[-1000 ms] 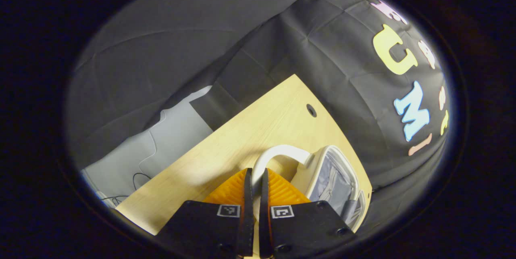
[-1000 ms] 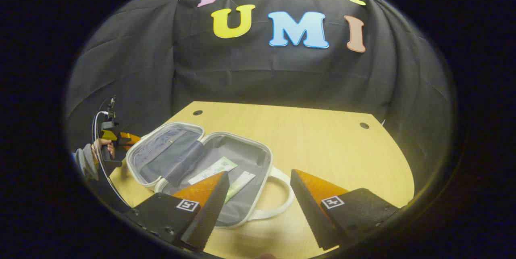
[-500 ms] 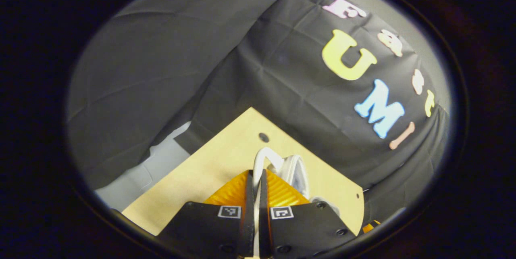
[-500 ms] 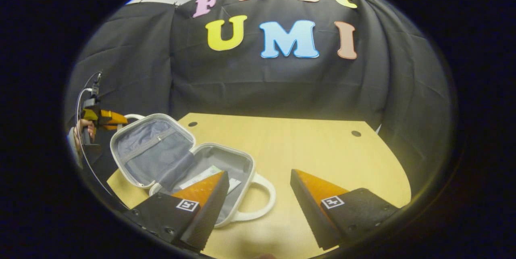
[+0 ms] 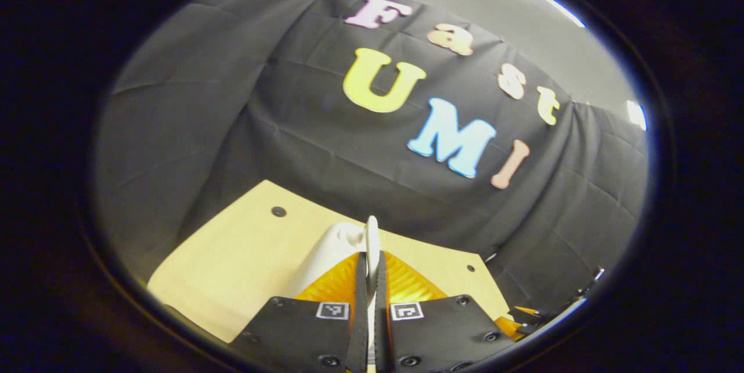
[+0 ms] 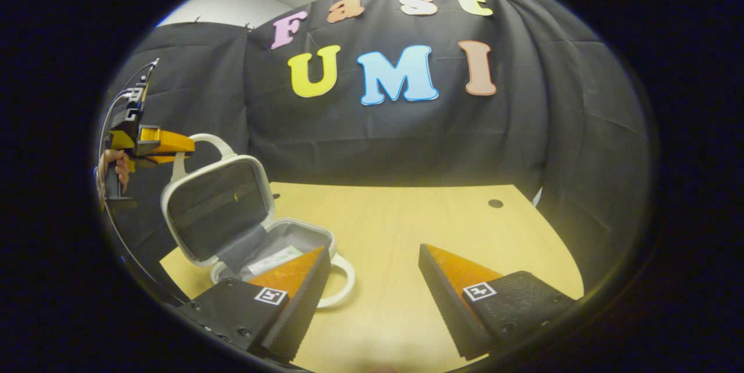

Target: First open the suitcase, pack the skin care products into it, and then close the suitcase.

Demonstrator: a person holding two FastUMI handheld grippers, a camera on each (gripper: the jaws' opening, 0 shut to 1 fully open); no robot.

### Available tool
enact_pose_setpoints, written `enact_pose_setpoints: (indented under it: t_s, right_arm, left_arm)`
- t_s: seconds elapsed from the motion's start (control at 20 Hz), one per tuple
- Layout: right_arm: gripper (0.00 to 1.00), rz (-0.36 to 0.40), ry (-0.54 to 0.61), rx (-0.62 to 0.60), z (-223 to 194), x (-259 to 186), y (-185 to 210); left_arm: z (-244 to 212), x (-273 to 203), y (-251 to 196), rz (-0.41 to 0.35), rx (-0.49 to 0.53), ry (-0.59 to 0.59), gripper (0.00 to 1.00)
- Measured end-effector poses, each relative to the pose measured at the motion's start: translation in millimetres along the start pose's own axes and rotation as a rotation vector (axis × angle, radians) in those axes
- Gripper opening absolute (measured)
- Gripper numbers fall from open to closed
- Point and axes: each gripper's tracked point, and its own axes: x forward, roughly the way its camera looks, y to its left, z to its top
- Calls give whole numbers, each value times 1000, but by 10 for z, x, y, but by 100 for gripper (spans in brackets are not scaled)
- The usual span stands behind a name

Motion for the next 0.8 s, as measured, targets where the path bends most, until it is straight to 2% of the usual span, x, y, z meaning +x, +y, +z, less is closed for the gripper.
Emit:
enact_pose_setpoints:
  t_s: [0.15, 0.25, 0.35, 0.4, 0.5, 0.8]
  right_arm:
    - [94, 11, -2, -5, -40, -107, -356]
    - [93, 19, 1, -4, -97, -165, -553]
    - [93, 18, 16, -5, -169, -219, -722]
    - [94, 12, 18, -3, -195, -250, -806]
    - [94, -4, 21, 2, -237, -286, -941]
    - [94, -59, 42, 54, -312, -274, -1110]
  left_arm:
    - [-574, 164, -572, -22, 52, 30, 12]
    - [-906, 297, -803, -25, 64, 51, 12]
    - [-1257, 415, -918, -29, 67, 70, 12]
    - [-1425, 471, -977, -29, 71, 80, 15]
    - [-1709, 594, -1078, -35, 92, 98, 12]
    - [-2481, 988, -1230, -24, 208, 204, 12]
